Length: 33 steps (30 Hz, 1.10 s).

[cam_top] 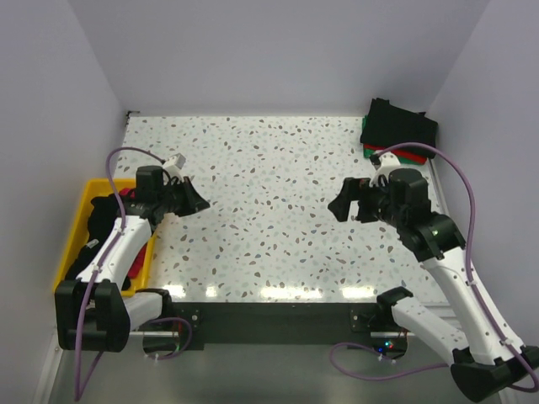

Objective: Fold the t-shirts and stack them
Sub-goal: Reset both grippers

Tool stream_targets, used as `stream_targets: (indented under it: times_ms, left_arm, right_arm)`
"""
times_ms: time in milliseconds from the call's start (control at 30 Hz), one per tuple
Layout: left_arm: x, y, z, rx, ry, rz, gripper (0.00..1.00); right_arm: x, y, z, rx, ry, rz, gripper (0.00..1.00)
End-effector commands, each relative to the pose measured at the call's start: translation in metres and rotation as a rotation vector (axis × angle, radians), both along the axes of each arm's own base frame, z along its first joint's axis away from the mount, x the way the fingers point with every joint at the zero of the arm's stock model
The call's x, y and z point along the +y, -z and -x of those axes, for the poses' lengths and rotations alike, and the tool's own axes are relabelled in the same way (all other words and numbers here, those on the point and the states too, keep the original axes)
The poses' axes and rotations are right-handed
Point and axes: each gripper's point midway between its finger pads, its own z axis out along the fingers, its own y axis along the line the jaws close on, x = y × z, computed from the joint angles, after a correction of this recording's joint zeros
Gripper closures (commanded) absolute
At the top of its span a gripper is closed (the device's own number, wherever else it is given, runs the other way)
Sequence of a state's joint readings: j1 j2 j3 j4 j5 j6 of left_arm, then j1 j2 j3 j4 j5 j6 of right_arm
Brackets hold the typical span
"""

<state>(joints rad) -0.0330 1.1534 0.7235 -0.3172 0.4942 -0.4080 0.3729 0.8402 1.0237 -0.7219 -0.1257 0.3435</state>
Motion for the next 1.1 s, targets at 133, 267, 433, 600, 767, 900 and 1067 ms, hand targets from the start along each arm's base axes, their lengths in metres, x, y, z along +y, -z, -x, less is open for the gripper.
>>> stream_targets:
  times_ms: [133,267,433,600,767,900,1067]
  left_arm:
    - [0.001,-0.005,-0.007,-0.027,0.005,0.006,0.87]
    - [0.000,-0.013,-0.005,-0.053,0.006,0.008,0.87]
    - [0.001,-0.023,-0.004,-0.085,-0.015,-0.015,0.86]
    - [0.013,-0.023,-0.007,-0.065,-0.084,-0.061,0.80]
    - [0.022,-0.006,-0.005,0.015,-0.139,-0.092,0.78]
    - [0.017,0.016,0.007,0.078,-0.141,-0.058,0.76]
    - [0.022,0.029,-0.001,0.080,-0.118,-0.113,0.77]
  right_arm:
    - [-0.002,0.000,-0.004,0.015,0.050,-0.017,0.01]
    - [0.008,0.011,-0.019,0.053,0.042,-0.019,0.01]
    - [0.019,0.032,-0.041,0.090,0.069,-0.054,0.01]
    - [0.041,0.059,-0.091,0.147,0.084,-0.056,0.01]
    - [0.072,0.075,-0.159,0.139,0.085,-0.081,0.01]
    - [0.100,0.094,-0.231,0.127,0.063,-0.055,0.01]
    - [0.131,0.078,-0.292,0.001,0.005,-0.106,0.01]
